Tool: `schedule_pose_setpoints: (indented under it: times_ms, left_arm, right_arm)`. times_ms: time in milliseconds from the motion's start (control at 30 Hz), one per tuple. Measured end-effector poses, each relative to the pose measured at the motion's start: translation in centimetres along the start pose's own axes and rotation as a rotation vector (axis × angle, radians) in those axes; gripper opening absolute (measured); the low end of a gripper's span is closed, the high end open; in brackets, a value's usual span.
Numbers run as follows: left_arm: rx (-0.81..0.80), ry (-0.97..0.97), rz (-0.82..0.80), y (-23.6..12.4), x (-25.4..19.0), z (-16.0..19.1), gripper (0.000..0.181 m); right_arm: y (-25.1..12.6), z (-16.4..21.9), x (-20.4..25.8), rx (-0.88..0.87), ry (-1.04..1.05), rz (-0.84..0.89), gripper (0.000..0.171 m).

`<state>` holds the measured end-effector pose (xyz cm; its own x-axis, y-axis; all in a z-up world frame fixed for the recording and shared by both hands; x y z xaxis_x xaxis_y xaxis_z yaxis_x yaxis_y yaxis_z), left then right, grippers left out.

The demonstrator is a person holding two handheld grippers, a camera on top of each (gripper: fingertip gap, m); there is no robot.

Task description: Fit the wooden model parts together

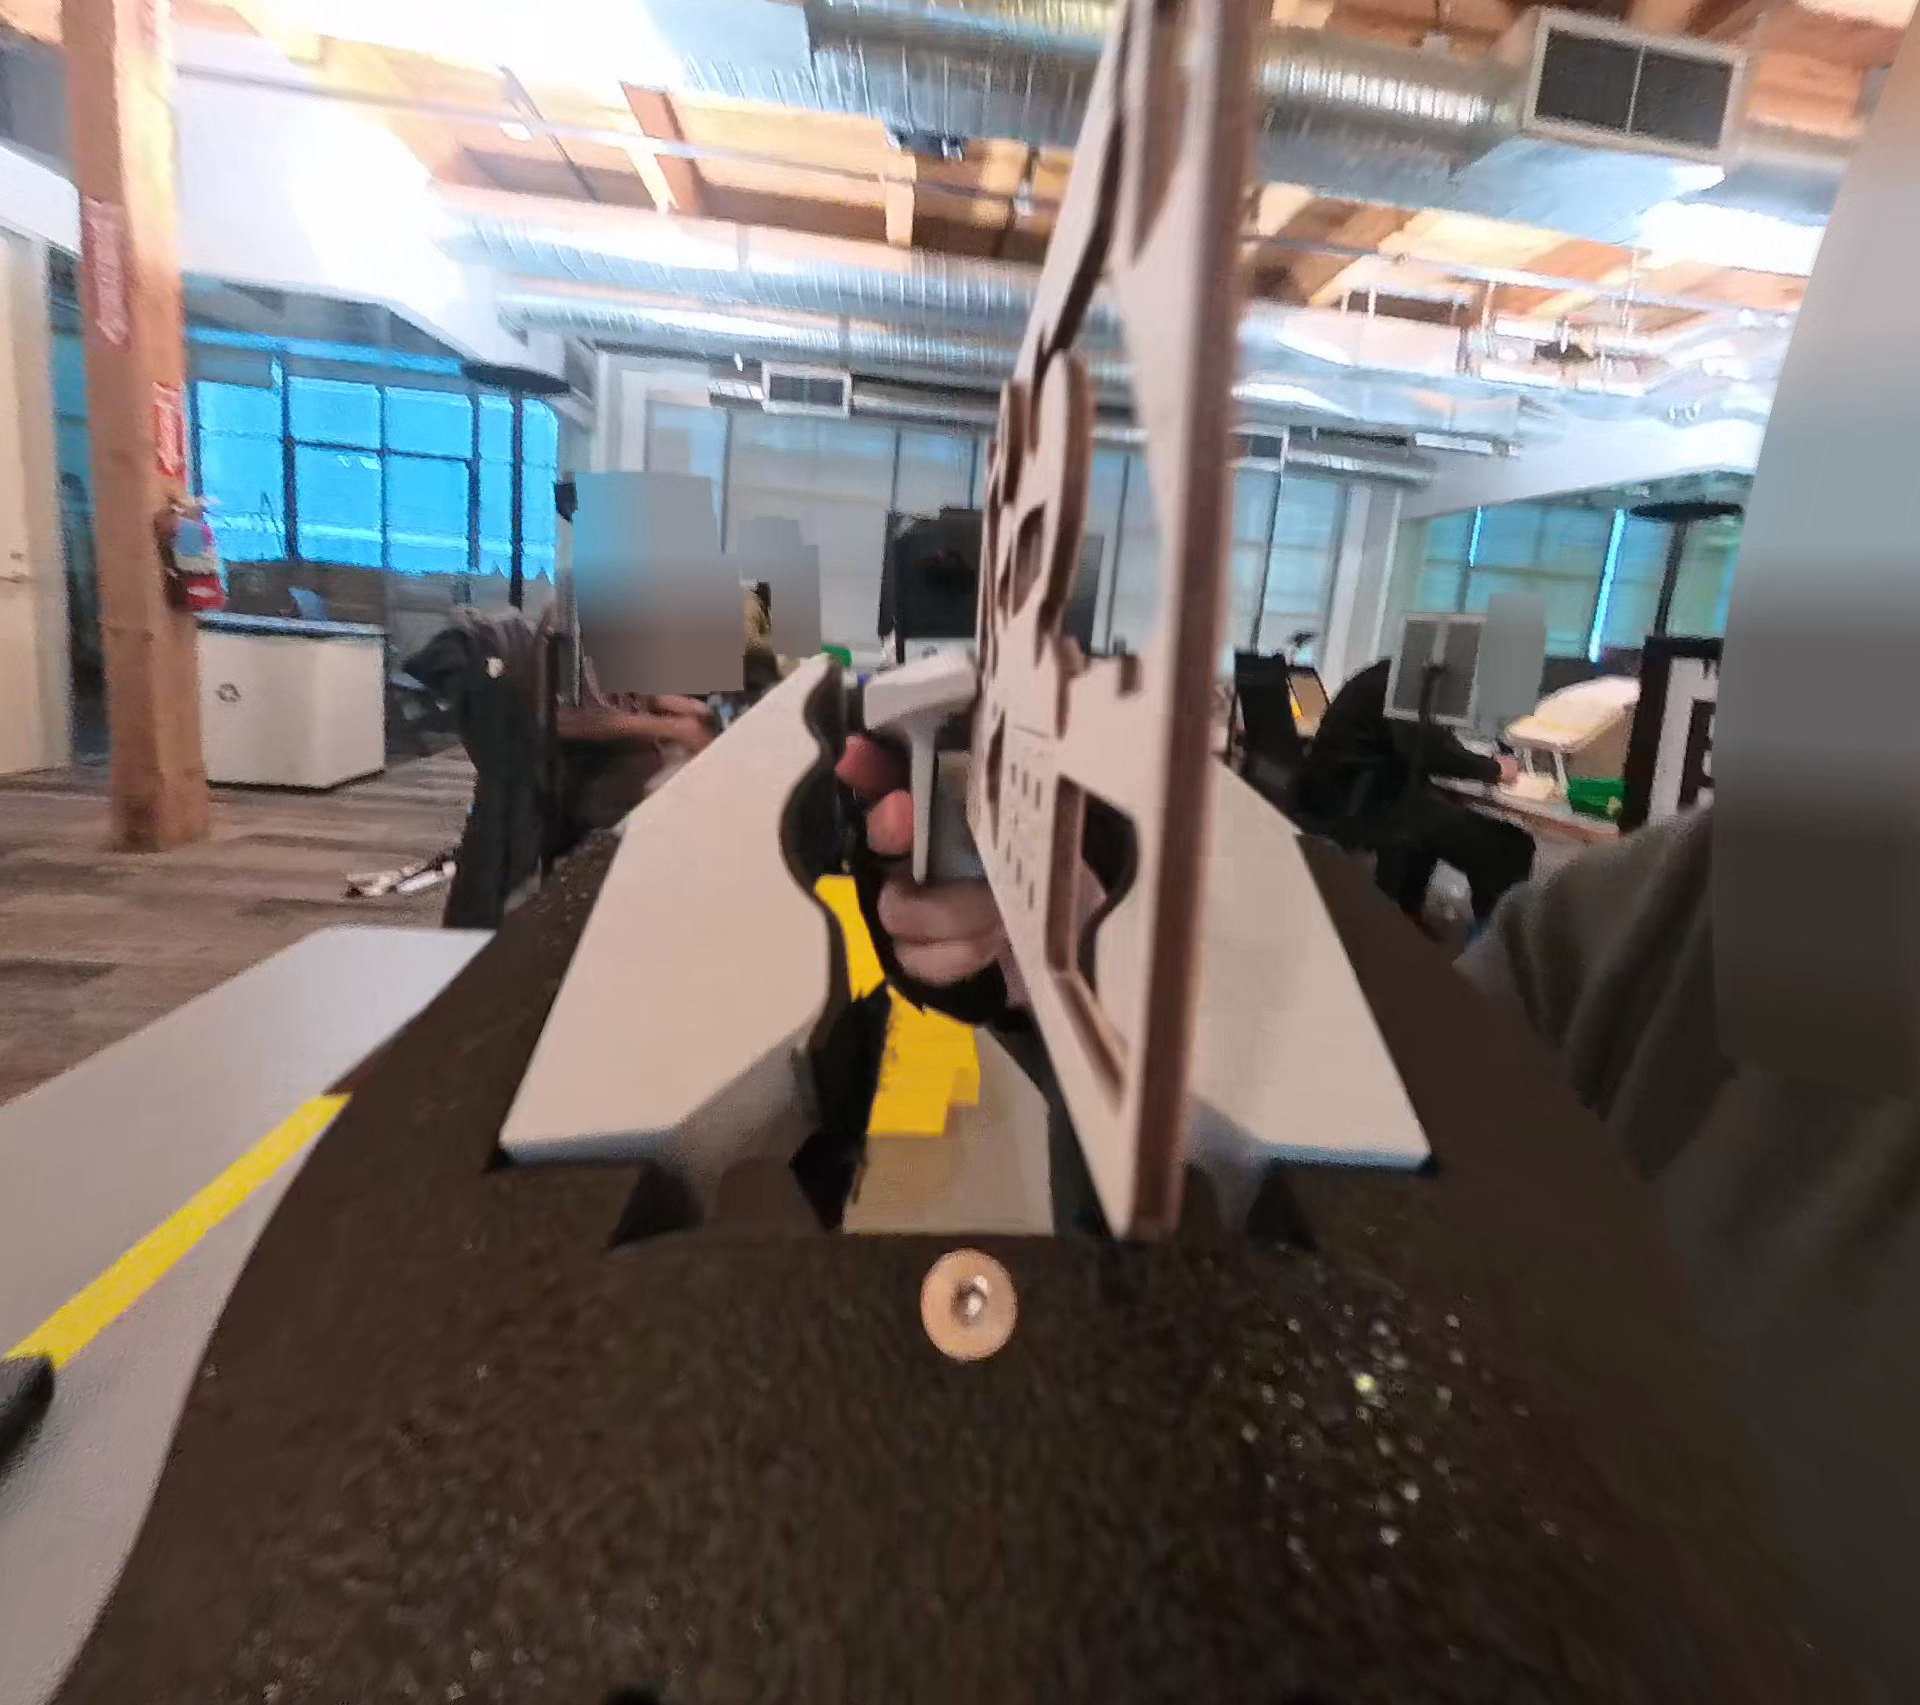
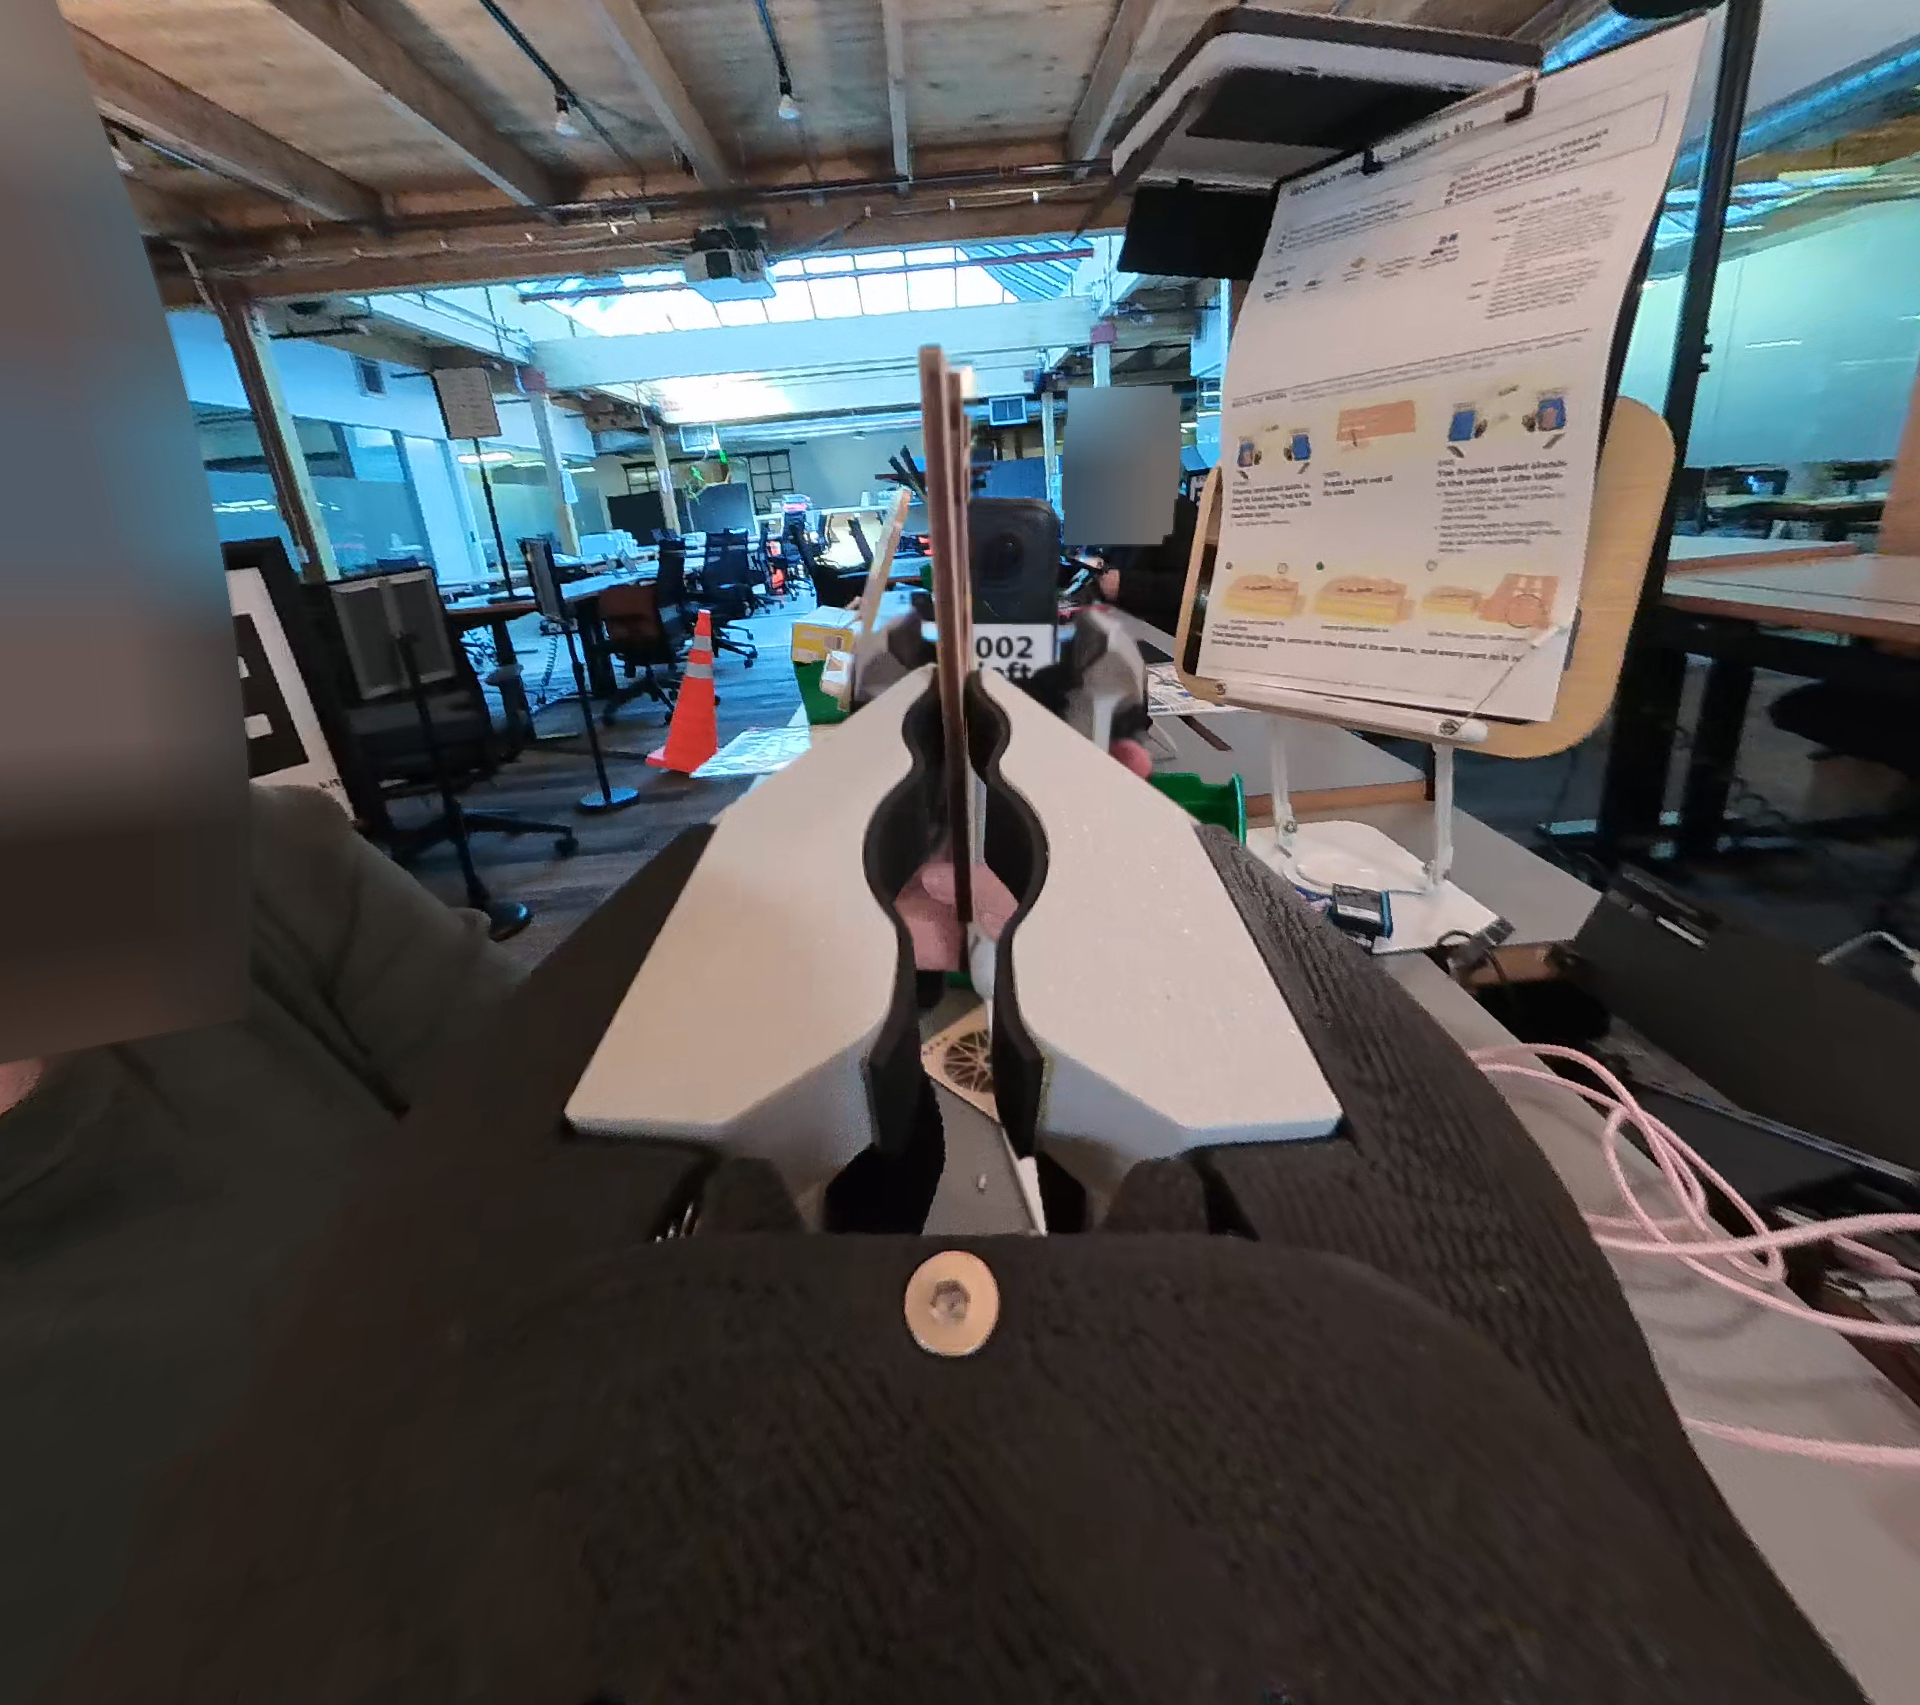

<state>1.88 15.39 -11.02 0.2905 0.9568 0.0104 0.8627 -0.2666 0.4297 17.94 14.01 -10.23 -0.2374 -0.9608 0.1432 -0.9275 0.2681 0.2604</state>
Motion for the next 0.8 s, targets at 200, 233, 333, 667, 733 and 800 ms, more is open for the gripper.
schedule_pose_setpoints:
  times_ms: [200,233,333,667,733,800]
  left_arm:
    - [0.085,-0.002,0.025,0.7,-0.1,1.0,0.002]
    - [0.096,0.011,0.016,0.7,0.0,1.0,0.001]
    - [0.148,0.044,-0.015,0.8,-0.1,1.1,0.000]
    - [0.238,0.106,-0.072,1.2,-0.7,0.9,0.000]
    - [0.243,0.114,-0.069,1.3,-0.8,0.9,0.000]
    - [0.248,0.122,-0.076,1.4,-0.8,1.0,0.001]
  right_arm:
    - [0.0,0.0,-0.1,0.000,-0.016,0.024,0.000]
    - [0.0,0.0,-0.1,0.003,-0.037,0.037,0.000]
    - [0.2,-0.1,0.3,0.016,-0.061,0.055,0.010]
    - [0.5,0.2,0.7,0.077,-0.203,0.157,0.010]
    - [0.4,0.1,0.7,0.058,-0.153,0.117,0.007]
    - [0.3,0.0,0.5,0.048,-0.135,0.113,0.006]
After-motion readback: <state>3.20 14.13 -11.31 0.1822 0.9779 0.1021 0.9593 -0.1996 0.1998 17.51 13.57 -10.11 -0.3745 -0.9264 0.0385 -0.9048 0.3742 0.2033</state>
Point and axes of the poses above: each gripper's, where its closed fingertips meet, y out along the fingers, z out of its underside, x = y × z across the jaws, the point moved 8 cm from there along -y, back along the fingers, and after that the axes turned 13 degrees about z, right-handed, at the moved point
